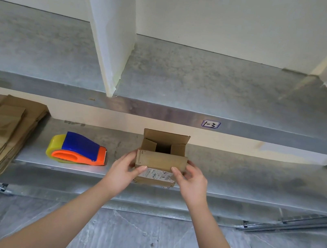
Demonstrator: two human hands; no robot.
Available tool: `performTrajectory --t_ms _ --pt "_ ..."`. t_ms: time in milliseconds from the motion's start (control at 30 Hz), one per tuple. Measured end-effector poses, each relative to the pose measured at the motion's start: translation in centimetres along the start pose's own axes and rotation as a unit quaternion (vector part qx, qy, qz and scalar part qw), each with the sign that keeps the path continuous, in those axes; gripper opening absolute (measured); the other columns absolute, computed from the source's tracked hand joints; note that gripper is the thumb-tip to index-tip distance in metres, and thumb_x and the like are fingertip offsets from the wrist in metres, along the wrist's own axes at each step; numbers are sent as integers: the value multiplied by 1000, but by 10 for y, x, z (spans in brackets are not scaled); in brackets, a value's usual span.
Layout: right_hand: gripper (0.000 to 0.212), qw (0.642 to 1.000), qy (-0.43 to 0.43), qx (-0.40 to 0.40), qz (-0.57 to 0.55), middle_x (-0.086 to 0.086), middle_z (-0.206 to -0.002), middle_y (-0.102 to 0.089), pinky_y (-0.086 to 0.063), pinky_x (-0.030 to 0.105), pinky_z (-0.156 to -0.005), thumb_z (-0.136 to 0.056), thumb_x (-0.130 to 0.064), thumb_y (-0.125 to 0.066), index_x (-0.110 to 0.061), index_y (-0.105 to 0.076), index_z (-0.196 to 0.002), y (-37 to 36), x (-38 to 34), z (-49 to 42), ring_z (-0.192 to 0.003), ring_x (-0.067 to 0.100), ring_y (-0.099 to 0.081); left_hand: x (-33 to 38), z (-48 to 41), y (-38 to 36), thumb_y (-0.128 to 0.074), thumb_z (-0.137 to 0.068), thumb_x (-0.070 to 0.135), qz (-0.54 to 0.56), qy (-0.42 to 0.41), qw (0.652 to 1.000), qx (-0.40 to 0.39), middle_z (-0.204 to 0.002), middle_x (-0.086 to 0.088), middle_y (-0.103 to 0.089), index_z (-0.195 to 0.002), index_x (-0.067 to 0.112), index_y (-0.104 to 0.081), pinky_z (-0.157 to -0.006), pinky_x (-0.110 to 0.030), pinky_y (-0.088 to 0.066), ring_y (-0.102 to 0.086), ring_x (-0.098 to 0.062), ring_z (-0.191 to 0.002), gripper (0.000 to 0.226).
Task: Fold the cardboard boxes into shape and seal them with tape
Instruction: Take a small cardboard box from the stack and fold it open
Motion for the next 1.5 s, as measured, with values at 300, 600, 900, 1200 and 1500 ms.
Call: performTrajectory --t_ms 300,600,900,1200,1500 --pt "14 1000 5 -6 -13 -7 -115 -67 -54 30 -89 -85 -26 -73 -24 -75 -99 -5 3 3 -98 13 -67 9 4 10 -63 -88 42 3 0 1000 -8 -122 15 -61 -122 41 -56 -100 -35 -48 -56 -3 -115 34" --pt "11 999 -17 -31 -21 -18 -109 -64 -54 29 -88 -85 -21 -73 -31 -74 -90 2 26 14 -97 5 -65 -7 12 -20 -68 -88 29 31 45 998 -31 -119 11 -62 -119 35 -58 -99 -34 -50 -59 -2 -110 33" --pt "26 998 -55 -29 -30 -7 -105 -68 -55 41 -85 -86 -23 -72 -47 -65 -81 15 27 -9 -91 13 -67 1 -23 -29 -66 -70 57 16 75 997 -25 -123 3 -62 -129 39 -49 -96 -41 -52 -61 -15 -111 64" --pt "58 988 -108 -39 -98 -15 -113 -57 -51 11 -64 -81 -16 -77 -38 -48 -126 22 23 -20 -99 6 -62 5 -39 -24 -79 -77 35 20 74 997 -17 -128 9 -51 -140 38 -22 -88 -26 -50 -61 -7 -103 85" --pt "98 977 -93 -174 -76 -16 -142 -34 -51 27 -88 -76 -1 -78 -50 -27 -144 33 13 -54 -126 15 -44 21 -55 -16 -82 -75 23 14 47 995 -92 -150 15 -31 -142 41 -27 -101 -30 -39 -40 -15 -133 89"
Point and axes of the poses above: each hand's wrist, its own z-axis away from the middle knuckle, its own y-axis out of the back of the hand, x = y × z, the point moved 2 cm from there along -z, towards the middle knuckle
